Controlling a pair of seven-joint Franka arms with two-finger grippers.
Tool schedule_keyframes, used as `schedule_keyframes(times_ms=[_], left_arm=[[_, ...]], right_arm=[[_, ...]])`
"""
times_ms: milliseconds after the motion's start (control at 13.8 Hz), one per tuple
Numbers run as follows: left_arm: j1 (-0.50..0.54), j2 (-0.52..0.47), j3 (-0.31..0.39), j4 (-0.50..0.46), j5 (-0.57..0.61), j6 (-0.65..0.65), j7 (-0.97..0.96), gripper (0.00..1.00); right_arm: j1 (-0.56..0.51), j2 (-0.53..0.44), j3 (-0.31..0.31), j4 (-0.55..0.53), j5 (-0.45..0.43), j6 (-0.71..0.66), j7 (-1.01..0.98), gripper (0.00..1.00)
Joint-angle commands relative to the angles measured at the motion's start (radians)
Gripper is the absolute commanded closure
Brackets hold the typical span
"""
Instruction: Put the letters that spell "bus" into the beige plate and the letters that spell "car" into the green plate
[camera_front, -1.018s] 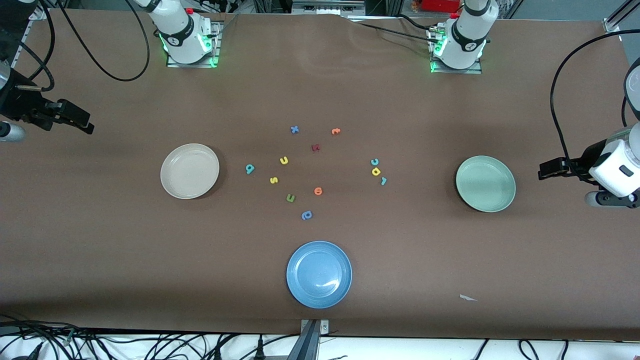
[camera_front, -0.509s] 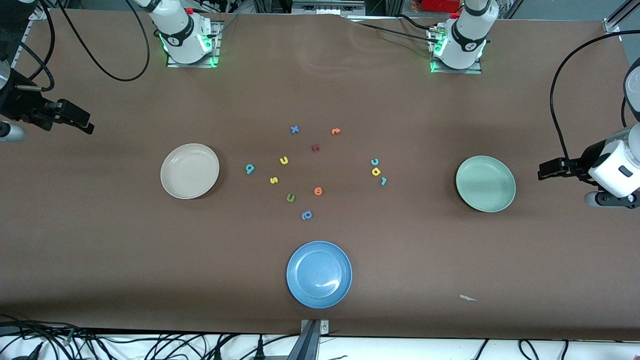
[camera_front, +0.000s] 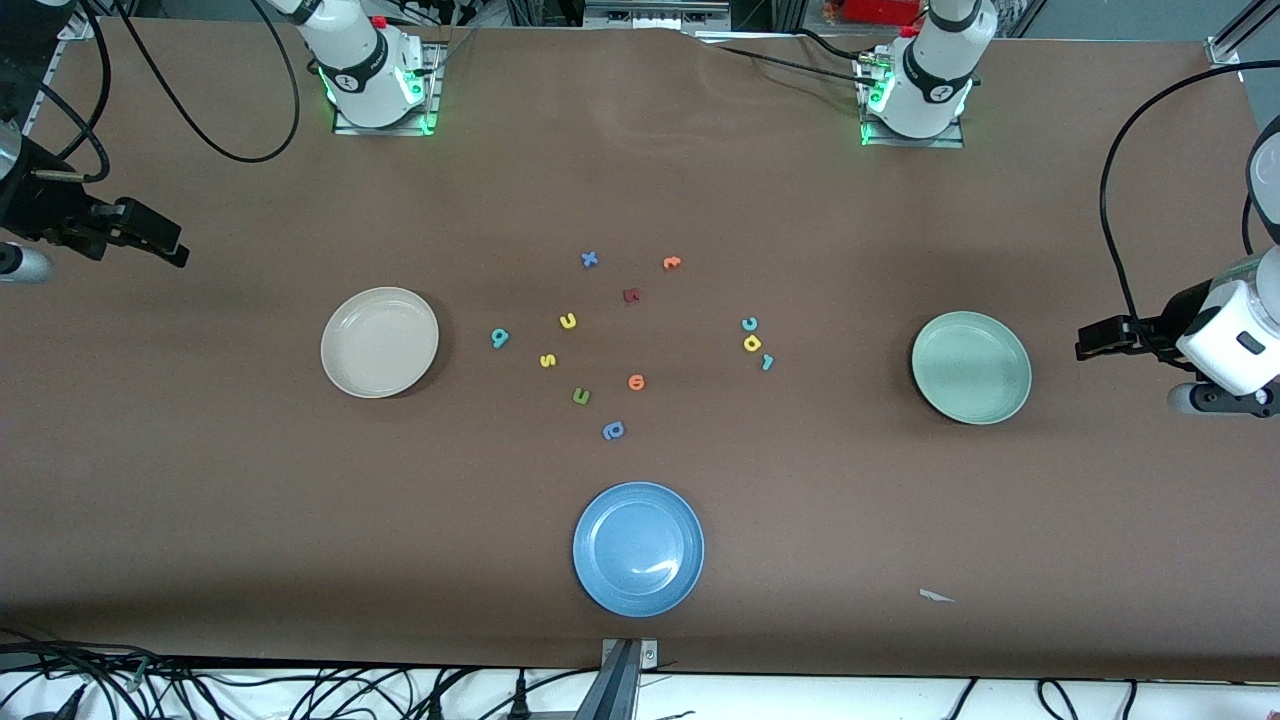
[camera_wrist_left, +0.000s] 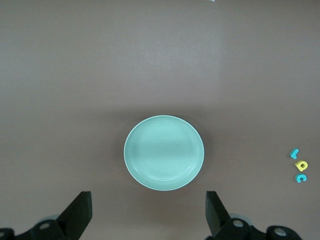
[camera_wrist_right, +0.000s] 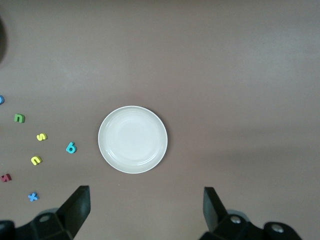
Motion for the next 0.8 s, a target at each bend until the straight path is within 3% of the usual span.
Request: schedule_keyframes(times_ms=[0,509,727], left_arm=[[-0.002,-0.007,0.003,-0.004,-0.014,-0.006,0.019,0.00],[-0.002,-0.007,0.003,-0.008,-0.014,-0.006,0.019,0.00],[-0.002,-0.005,0.003,-0.010,-0.014,-0.006,0.019,0.00]], right_arm=[[-0.006,-0.005,0.007,0.012,-0.011,-0.020,0.001,0.00],[0.007,-0.002,0.010,0.012,-0.018,-0.076,0.004,0.00],[0.050,0.049,0.011,0.011,-0.024,-0.129,0.004,0.00]])
